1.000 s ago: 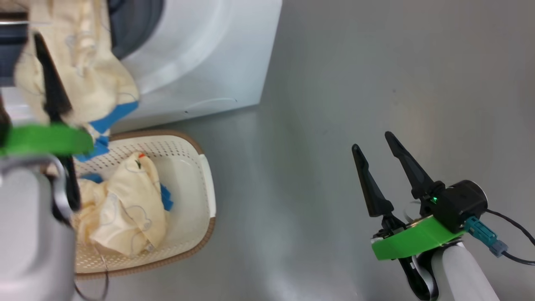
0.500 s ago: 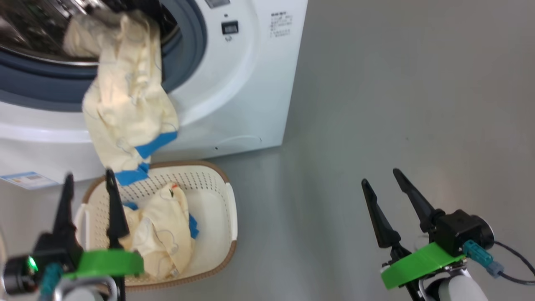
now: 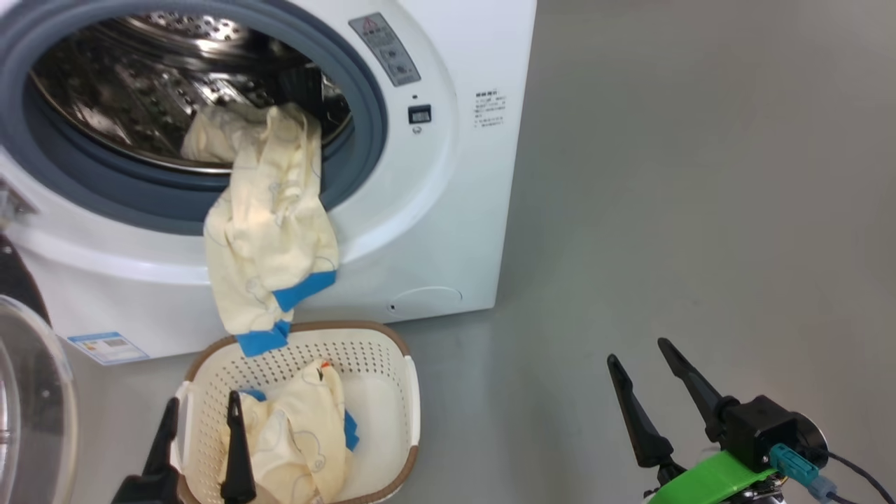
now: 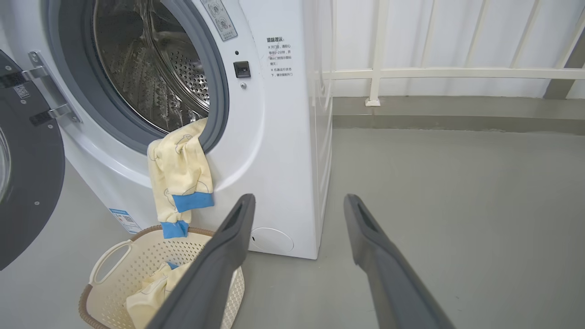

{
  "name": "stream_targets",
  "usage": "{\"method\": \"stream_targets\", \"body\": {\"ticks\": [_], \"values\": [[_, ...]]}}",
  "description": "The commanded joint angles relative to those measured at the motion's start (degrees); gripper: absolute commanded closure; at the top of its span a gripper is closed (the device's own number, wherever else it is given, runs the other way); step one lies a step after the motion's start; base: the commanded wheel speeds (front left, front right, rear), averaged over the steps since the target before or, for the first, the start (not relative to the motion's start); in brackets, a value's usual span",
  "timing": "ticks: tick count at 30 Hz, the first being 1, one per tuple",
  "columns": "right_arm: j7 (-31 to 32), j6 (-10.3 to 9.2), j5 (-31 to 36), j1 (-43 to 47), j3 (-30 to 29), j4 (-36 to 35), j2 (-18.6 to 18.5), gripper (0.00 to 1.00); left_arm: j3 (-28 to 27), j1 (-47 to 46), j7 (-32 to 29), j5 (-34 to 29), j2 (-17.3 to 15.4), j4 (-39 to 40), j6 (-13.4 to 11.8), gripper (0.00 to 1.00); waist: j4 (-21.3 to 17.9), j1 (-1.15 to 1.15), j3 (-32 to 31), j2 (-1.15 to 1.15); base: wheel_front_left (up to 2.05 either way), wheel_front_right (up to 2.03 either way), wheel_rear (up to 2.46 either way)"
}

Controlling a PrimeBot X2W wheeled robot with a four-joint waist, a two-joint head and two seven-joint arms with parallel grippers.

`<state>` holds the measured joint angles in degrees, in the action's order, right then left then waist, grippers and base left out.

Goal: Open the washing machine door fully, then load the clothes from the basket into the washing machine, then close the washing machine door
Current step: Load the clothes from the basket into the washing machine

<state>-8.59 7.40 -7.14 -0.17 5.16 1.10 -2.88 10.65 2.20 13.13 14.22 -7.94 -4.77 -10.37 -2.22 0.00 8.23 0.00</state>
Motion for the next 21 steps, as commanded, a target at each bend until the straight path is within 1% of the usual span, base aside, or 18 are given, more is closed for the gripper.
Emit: {"method": "stream_targets", "body": {"ticks": [1,7,21], "values": [[0.4,0.09,0.1,0.2,1.6,-2.0,0.0,0.00,-1.7,-0.2,-0.1,0.4,-0.4,1.8,-0.6,0.00,0.8,0.00,-1.6,0.00,0.00,0.00,0.00],[0.8,0.09,-0.2,1.3,1.8,-2.8,0.0,0.00,-1.5,0.6,-0.2,1.1,-0.3,1.5,-0.6,0.00,1.0,0.00,-2.3,0.00,0.00,0.00,0.00],[1.1,0.09,-0.1,1.4,1.9,-3.5,0.0,0.00,-0.8,0.0,0.1,1.9,0.0,0.7,-0.5,0.00,1.2,0.00,-1.7,0.00,0.00,0.00,0.00]]}}
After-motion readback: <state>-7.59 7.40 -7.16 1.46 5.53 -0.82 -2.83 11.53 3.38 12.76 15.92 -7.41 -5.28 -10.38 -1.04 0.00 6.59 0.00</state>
